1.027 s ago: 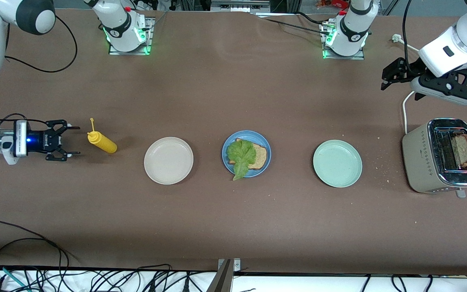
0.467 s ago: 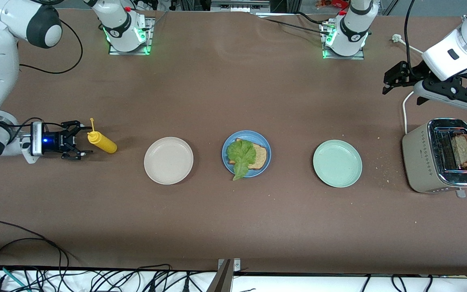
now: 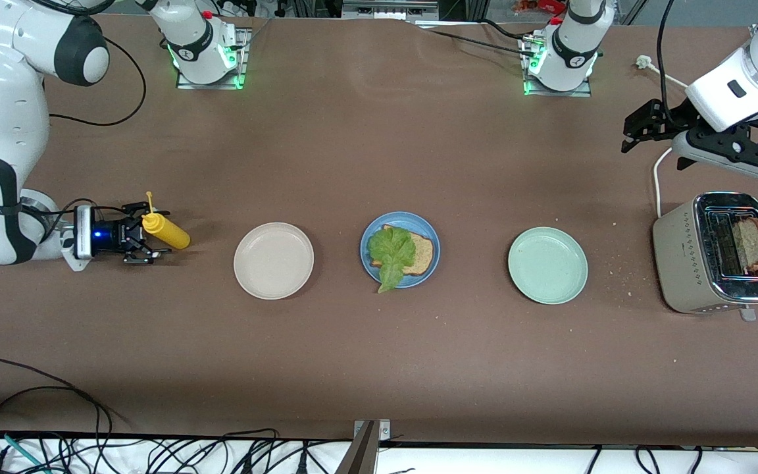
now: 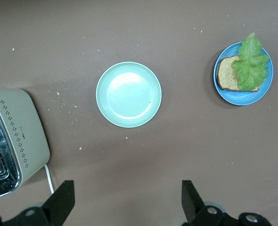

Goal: Make sandwich in blue plate with both arms
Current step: 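Grasp the yellow mustard bottle with the right gripper, then lift the mustard bottle and carry it toward the blue plate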

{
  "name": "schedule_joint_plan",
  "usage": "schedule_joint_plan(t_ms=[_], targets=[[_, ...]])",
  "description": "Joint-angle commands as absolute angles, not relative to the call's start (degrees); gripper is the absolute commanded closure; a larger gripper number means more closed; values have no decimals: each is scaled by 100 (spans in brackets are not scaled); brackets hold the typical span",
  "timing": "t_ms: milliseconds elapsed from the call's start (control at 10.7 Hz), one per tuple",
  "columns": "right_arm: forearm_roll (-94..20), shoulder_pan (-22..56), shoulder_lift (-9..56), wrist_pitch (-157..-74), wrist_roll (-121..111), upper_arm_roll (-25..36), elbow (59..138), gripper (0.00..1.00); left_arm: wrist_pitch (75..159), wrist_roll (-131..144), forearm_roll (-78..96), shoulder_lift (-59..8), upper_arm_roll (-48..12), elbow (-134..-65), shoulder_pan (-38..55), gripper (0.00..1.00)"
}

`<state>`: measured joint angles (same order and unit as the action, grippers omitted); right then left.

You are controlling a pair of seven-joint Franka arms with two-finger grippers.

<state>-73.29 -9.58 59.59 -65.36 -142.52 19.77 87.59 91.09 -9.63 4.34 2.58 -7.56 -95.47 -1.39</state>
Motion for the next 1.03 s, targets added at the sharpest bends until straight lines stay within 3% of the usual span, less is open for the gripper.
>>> schedule_joint_plan(t_ms=[0, 93, 187, 653, 933], targets=[[-7436, -976, 6038, -6618, -14213, 1881, 8692, 80, 8877, -967, 439, 185, -782, -9360, -158, 0], [-7444, -958, 6029, -6636, -14168, 1855, 8666, 96, 8851, -967, 439, 193, -774, -9360, -158, 0], [-7444, -941, 5977, -6671, -13950, 1828, 8623, 100, 8851, -967, 439, 193, -773, -9360, -158, 0], [-6858, -563, 5039, -7687, -11073, 1776, 7674, 100, 8851, -967, 439, 185, -782, -9343, -149, 0], [-6014, -527, 4308, -8934, -9505, 776, 7673, 100, 8851, -967, 439, 185, -765, -9343, -158, 0]])
